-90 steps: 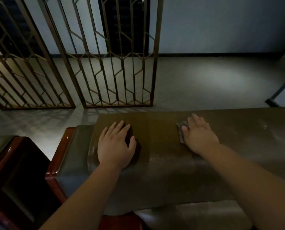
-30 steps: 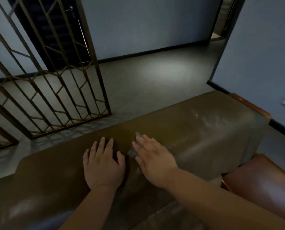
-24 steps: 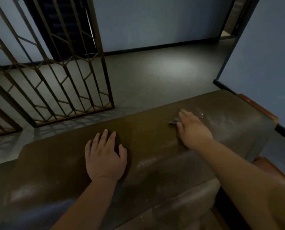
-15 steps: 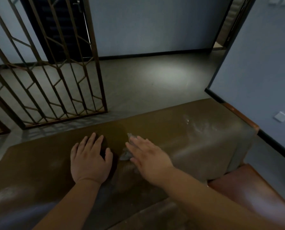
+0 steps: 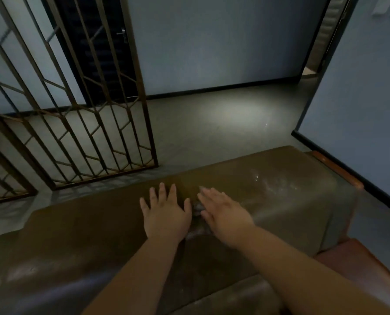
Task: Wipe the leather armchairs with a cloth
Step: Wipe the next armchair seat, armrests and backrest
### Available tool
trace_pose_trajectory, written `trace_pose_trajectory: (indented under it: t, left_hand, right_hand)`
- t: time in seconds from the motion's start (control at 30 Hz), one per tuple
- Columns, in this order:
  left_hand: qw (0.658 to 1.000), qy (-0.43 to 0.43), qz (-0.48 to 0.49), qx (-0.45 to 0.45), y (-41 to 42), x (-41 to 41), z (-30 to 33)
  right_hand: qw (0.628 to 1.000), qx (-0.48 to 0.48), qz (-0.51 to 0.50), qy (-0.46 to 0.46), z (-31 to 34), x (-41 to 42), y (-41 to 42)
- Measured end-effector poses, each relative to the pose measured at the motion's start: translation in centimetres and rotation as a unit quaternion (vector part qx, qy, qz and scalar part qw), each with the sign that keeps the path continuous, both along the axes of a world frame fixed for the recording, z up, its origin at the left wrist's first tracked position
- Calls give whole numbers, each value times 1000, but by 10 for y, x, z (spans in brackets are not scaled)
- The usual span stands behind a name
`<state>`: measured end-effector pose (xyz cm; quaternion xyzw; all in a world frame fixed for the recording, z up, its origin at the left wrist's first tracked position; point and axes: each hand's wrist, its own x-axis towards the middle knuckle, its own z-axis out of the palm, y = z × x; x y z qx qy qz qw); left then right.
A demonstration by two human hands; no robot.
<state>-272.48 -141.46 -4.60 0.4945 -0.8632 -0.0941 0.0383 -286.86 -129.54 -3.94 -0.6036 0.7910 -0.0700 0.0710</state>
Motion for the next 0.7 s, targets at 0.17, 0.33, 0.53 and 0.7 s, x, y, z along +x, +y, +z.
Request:
trace_pose_trajectory:
  t: [0.17, 0.33, 0.53, 0.7]
  left_hand:
    - [998, 15, 25, -57, -1, -4, -20]
    - [996, 21, 28, -77, -2, -8, -23]
    - [995, 25, 39, -90, -1, -9, -27]
    - [993, 33, 48, -101, -1, -11, -26]
  right_hand:
    - [981, 22, -191, -1, 8, -97, -18]
    - [998, 51, -6, 43, -3, -19, -86]
    - [998, 65, 17, 17, 11, -88, -99]
    - [988, 55, -141, -15, 17, -106, -100]
